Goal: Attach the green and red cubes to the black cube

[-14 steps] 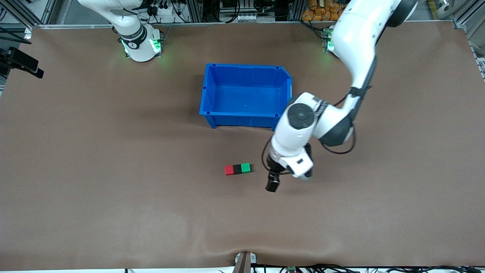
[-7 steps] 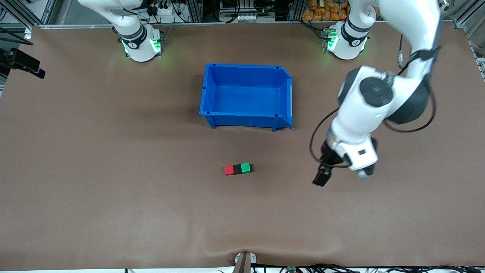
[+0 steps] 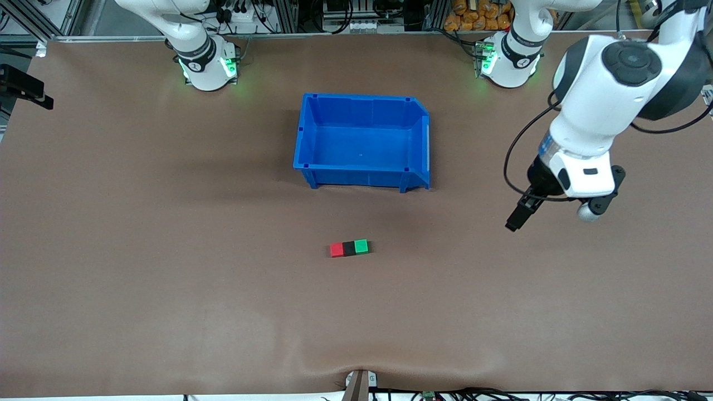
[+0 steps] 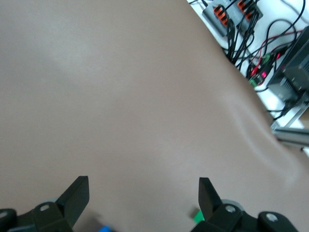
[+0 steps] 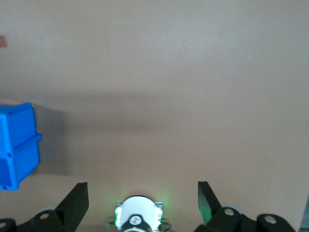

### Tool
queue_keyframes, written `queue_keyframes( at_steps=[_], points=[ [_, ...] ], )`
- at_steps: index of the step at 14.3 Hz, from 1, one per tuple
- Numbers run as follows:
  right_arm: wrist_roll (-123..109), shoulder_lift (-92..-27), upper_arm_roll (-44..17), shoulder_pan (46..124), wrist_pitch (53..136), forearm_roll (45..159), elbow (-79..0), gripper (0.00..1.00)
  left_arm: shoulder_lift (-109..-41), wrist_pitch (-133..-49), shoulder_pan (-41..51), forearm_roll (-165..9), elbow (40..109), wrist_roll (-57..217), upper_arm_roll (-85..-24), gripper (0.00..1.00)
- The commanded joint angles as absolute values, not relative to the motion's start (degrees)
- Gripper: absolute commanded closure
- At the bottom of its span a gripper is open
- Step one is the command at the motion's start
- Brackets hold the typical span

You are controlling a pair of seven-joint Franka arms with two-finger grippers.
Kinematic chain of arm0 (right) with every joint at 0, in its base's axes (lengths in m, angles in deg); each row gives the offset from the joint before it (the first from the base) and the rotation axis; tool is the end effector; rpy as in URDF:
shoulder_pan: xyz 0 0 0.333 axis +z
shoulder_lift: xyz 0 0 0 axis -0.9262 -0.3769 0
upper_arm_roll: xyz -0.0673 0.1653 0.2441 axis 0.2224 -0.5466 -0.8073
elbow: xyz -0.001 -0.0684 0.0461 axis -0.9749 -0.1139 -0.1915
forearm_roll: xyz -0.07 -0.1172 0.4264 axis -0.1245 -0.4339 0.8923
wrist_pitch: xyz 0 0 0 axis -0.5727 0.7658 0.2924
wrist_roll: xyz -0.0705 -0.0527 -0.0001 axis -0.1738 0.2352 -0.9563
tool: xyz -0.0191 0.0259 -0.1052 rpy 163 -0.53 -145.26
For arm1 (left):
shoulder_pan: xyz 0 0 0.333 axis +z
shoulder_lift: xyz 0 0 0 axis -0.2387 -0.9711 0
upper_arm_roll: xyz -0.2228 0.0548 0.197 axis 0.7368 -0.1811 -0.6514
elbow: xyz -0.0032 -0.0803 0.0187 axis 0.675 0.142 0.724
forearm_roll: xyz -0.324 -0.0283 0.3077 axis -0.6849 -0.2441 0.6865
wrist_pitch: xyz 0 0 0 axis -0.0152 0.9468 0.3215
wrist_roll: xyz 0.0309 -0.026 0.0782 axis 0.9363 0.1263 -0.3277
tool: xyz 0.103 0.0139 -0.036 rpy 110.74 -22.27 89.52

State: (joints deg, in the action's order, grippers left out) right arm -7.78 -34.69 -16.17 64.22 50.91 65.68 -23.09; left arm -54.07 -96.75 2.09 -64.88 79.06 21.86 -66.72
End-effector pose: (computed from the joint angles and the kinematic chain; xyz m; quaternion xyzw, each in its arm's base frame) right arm 0.5623 -0.0629 0.6662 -0.9969 0.0059 0.0778 0.0106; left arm 0.6335 -0.1959 0.4811 0.9161 0.3797 0.1136 0.0604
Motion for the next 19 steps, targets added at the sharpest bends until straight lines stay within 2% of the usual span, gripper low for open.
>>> queue_keyframes(
  at_steps=[1, 4, 11, 13, 17, 19],
  points=[
    [-1.7, -33.5, -16.4, 64.3, 51.1, 68.0, -24.3, 0.0, -48.0, -91.4, 6.2, -68.2, 82.2, 34.6, -66.1, 0.0],
    [-1.7, -33.3, -15.9, 64.2, 52.1, 68.8, -26.7, 0.0, -46.0, -86.6, 7.3, -70.0, 82.1, 47.9, -68.7, 0.0],
    [-1.9, -34.2, -16.2, 63.8, 51.0, 68.7, -25.0, 0.0, -43.4, -73.5, 7.9, -69.4, 81.4, 78.7, -71.3, 0.0],
    [-1.9, -34.3, -16.1, 63.8, 50.7, 68.7, -25.0, 0.0, -43.4, -69.7, 7.7, -68.7, 79.5, 86.6, -72.8, 0.0],
    [-2.0, -34.2, -16.2, 64.0, 51.4, 67.7, -25.0, 0.0, -46.4, -64.9, 7.6, -66.3, 70.6, 90.8, -72.8, 0.0],
    [-2.1, -34.2, -16.1, 64.0, 51.5, 67.5, -25.0, 0.0, -47.2, -64.4, 7.6, -66.3, 69.0, 91.3, -72.8, 0.0]
  ],
)
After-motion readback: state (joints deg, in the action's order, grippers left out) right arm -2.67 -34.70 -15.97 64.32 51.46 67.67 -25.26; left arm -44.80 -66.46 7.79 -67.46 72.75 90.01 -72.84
